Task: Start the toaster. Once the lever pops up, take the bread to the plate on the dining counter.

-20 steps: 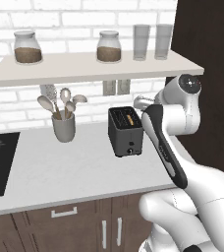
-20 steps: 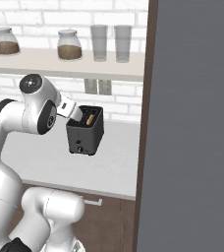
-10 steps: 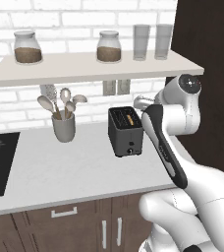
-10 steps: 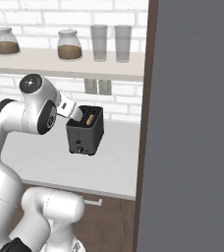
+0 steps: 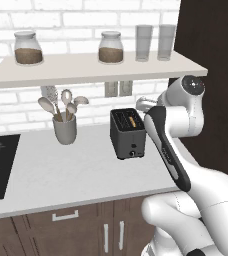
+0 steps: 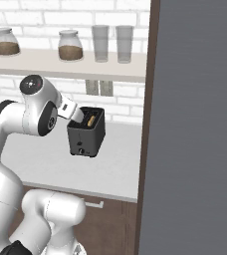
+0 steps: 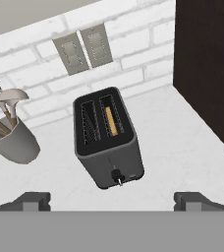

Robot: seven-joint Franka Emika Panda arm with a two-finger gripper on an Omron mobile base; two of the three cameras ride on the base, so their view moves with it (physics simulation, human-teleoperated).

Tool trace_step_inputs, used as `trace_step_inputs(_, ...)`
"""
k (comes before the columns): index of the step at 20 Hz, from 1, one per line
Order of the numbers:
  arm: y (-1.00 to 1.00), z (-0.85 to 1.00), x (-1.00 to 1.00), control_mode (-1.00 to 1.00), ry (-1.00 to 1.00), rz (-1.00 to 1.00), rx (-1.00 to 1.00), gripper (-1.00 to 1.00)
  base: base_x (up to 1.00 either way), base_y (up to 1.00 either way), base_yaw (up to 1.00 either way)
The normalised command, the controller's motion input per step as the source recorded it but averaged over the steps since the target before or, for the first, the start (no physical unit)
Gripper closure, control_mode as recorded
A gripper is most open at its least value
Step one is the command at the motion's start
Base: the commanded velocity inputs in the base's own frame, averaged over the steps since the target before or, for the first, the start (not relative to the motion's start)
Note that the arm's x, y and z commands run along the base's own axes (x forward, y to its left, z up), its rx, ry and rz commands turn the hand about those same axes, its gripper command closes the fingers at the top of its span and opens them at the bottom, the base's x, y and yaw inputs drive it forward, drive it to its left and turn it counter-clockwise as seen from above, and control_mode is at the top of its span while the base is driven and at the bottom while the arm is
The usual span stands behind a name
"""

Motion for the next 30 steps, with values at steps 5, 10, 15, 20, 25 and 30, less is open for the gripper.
trace_step_inputs(5, 0.0, 0.0, 0.0, -1.0, 0.0, 0.0, 0.0, -1.0, 0.0, 0.0, 0.0)
trace_step_inputs(10, 0.0, 0.0, 0.0, -1.0, 0.0, 0.0, 0.0, -1.0, 0.0, 0.0, 0.0)
trace_step_inputs(15, 0.0, 0.0, 0.0, -1.0, 0.0, 0.0, 0.0, -1.0, 0.0, 0.0, 0.0)
trace_step_inputs(20, 0.0, 0.0, 0.0, -1.0, 0.0, 0.0, 0.0, -1.0, 0.0, 0.0, 0.0)
trace_step_inputs(25, 0.0, 0.0, 0.0, -1.0, 0.0, 0.0, 0.0, -1.0, 0.0, 0.0, 0.0)
trace_step_inputs(30, 0.0, 0.0, 0.0, -1.0, 0.0, 0.0, 0.0, -1.0, 0.0, 0.0, 0.0)
